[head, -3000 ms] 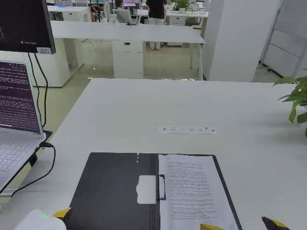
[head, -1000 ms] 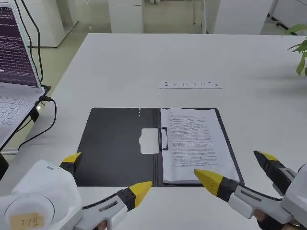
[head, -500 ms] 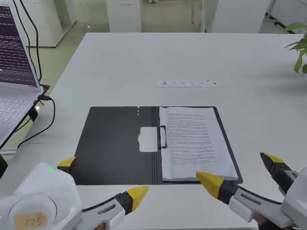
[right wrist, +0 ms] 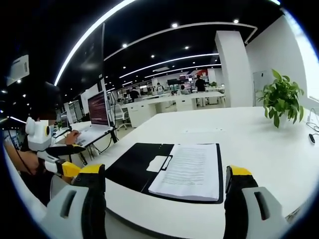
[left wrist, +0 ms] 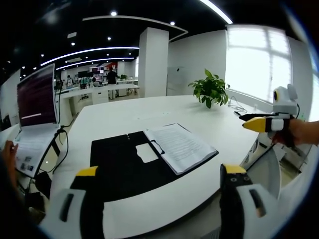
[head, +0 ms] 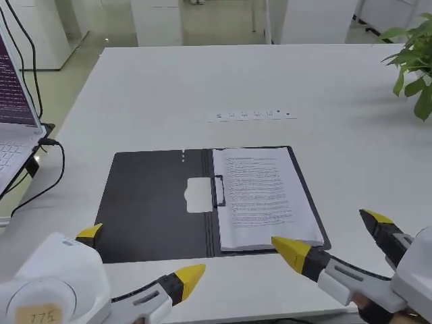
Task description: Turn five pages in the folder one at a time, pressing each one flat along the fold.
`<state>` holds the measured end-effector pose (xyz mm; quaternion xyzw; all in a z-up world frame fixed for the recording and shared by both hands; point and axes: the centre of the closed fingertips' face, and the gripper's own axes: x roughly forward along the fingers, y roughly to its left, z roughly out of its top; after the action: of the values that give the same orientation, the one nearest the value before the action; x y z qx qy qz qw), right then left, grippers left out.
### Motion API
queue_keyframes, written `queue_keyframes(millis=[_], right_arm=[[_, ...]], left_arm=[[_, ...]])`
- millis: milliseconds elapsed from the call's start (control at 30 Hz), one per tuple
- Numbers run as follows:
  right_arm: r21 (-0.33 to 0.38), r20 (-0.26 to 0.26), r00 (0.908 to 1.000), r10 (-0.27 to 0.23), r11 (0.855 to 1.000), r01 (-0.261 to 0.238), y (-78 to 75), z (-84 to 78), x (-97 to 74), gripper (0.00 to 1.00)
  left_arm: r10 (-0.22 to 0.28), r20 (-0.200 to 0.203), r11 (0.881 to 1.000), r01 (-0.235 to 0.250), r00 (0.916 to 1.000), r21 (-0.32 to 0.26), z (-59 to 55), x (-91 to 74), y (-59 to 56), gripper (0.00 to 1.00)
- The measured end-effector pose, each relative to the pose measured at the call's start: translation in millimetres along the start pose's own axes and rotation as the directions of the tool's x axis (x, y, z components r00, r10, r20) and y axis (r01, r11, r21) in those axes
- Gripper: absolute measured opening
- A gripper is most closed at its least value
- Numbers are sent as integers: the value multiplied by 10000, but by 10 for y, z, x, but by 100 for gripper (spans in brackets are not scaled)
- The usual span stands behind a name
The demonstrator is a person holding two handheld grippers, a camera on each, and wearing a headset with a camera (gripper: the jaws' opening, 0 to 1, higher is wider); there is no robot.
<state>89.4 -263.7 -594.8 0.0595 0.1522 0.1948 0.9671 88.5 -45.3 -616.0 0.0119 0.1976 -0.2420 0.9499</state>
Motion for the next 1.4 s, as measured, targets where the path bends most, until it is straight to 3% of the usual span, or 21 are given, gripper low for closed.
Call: queue_keyframes(millis=[400, 567, 667, 833, 1400], right_arm=[[53, -75, 9996, -271, 9996, 272, 132, -54, 38, 100], [-42, -58, 9999, -143, 9999, 142, 172, -66, 58, 100], [-10, -368, 9993, 69, 10000, -70, 135, -99, 82, 100], [-39, -320, 9993, 179, 9998, -180, 35, -51, 91, 100], [198, -549, 9978, 381, 9991, -370, -100, -132, 172, 100]], left_arm=[[-354, 124, 9994, 354, 9993, -38, -17, -137, 64, 99], [-222, 57, 9997, 222, 9997, 60, -67, -113, 143, 99], [254, 27, 9993, -253, 9997, -260, -62, -111, 201, 99], [381, 13, 9990, -381, 9993, -251, -53, -49, 130, 99], [738, -87, 9965, -741, 9972, -375, -54, 71, 153, 99]])
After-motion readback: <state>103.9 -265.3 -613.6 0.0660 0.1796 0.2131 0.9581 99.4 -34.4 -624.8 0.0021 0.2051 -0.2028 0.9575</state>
